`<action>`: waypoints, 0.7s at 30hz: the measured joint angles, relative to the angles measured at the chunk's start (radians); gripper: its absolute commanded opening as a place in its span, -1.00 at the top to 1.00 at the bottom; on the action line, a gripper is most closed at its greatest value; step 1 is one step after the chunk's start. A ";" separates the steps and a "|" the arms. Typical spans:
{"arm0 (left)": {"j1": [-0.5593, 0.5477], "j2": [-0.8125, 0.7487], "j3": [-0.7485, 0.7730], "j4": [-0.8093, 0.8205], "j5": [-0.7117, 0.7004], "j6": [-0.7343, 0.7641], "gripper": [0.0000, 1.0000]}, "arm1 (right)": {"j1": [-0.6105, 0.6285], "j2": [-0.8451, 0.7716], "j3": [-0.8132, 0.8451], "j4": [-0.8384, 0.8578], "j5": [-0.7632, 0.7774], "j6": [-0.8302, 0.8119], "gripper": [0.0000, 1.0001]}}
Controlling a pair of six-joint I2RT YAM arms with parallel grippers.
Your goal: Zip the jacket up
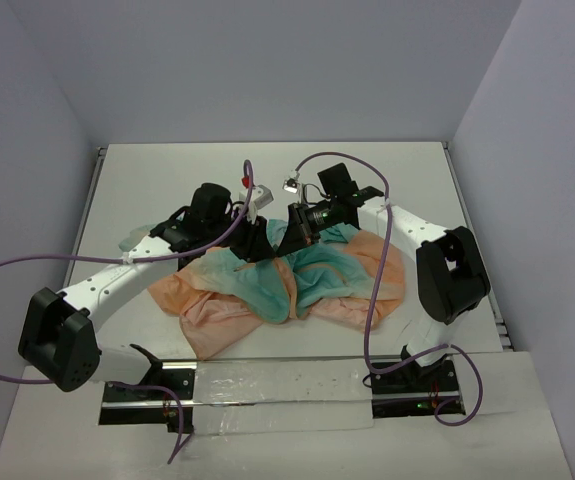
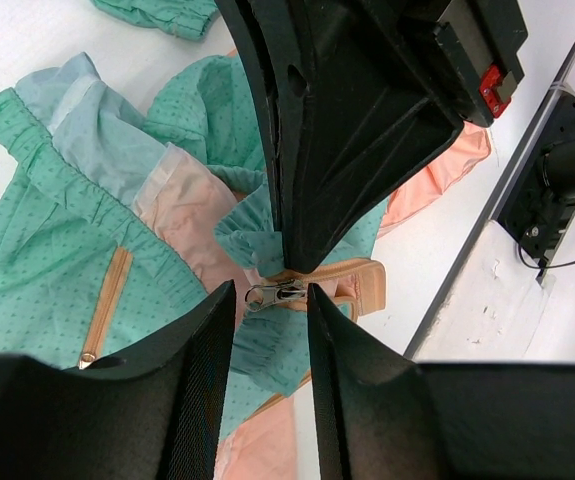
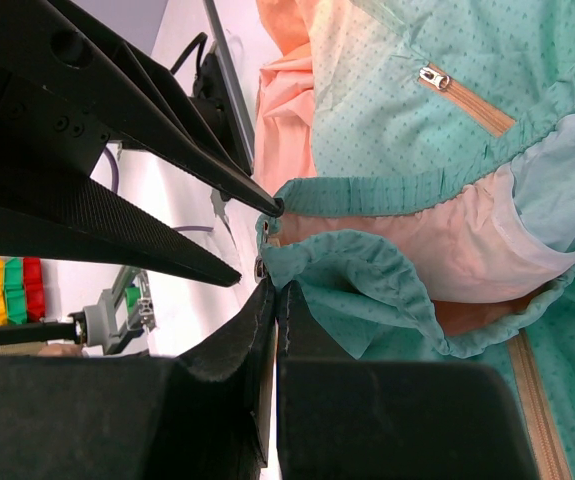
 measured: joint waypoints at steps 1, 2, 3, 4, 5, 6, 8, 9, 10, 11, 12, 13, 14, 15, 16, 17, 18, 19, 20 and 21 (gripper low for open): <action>0.000 0.000 0.000 0.000 0.000 0.000 0.21 | 0.000 0.000 0.000 0.000 0.000 0.000 1.00; 0.000 -0.001 -0.001 0.000 0.000 0.000 0.21 | 0.000 0.000 0.000 0.000 0.000 0.000 1.00; 0.000 -0.002 -0.003 0.001 0.000 0.000 0.21 | 0.000 0.000 0.000 0.000 0.000 0.000 1.00; 0.000 -0.002 -0.005 0.000 0.000 0.000 0.21 | 0.000 0.000 0.000 0.000 0.000 0.000 1.00; 0.000 -0.003 -0.007 0.000 0.000 0.000 0.21 | 0.000 0.000 0.000 0.000 0.000 0.000 1.00; 0.000 -0.003 -0.010 -0.001 0.000 0.000 0.22 | 0.000 0.000 0.000 0.000 0.000 0.000 1.00; 0.000 -0.003 -0.012 -0.002 0.000 0.000 0.24 | 0.000 0.000 0.000 0.000 0.000 0.000 1.00; 0.000 -0.003 -0.013 -0.002 0.001 0.000 0.25 | 0.000 0.000 0.000 0.000 0.001 0.000 1.00; -0.001 -0.003 -0.013 -0.002 0.001 0.000 0.26 | 0.000 0.000 0.000 0.000 0.001 0.000 1.00; -0.001 -0.003 -0.013 -0.002 0.001 0.000 0.27 | 0.000 0.000 0.000 0.000 0.002 0.000 1.00; -0.001 -0.003 -0.013 -0.002 0.001 0.000 0.28 | 0.000 0.000 0.000 0.000 0.002 0.000 1.00; -0.001 -0.003 -0.013 -0.002 0.001 0.000 0.28 | 0.000 0.000 0.000 0.000 0.002 0.000 1.00; -0.001 -0.003 -0.013 -0.002 0.001 0.000 0.29 | 0.000 0.000 0.000 0.000 0.003 0.000 1.00; -0.001 -0.003 -0.013 -0.002 0.001 0.000 0.30 | 0.000 0.000 0.000 0.000 0.003 0.000 1.00; -0.001 -0.003 -0.013 -0.002 0.001 0.000 0.33 | 0.000 0.000 0.000 0.000 0.003 0.001 1.00; -0.001 -0.004 -0.013 -0.002 0.001 0.000 0.34 | 0.000 0.000 0.000 0.000 0.003 0.001 1.00; -0.001 -0.005 -0.013 -0.002 0.000 0.000 0.35 | 0.000 0.000 0.000 0.000 0.003 0.001 1.00; -0.001 -0.007 -0.013 -0.002 0.000 0.000 0.38 | 0.000 0.000 0.000 0.000 0.003 0.001 1.00; -0.001 -0.009 -0.013 -0.002 0.000 0.000 0.41 | 0.000 0.000 0.000 0.000 0.003 0.001 1.00; -0.001 -0.012 -0.013 -0.002 0.000 0.000 0.42 | 0.000 0.000 0.000 0.000 0.003 0.001 1.00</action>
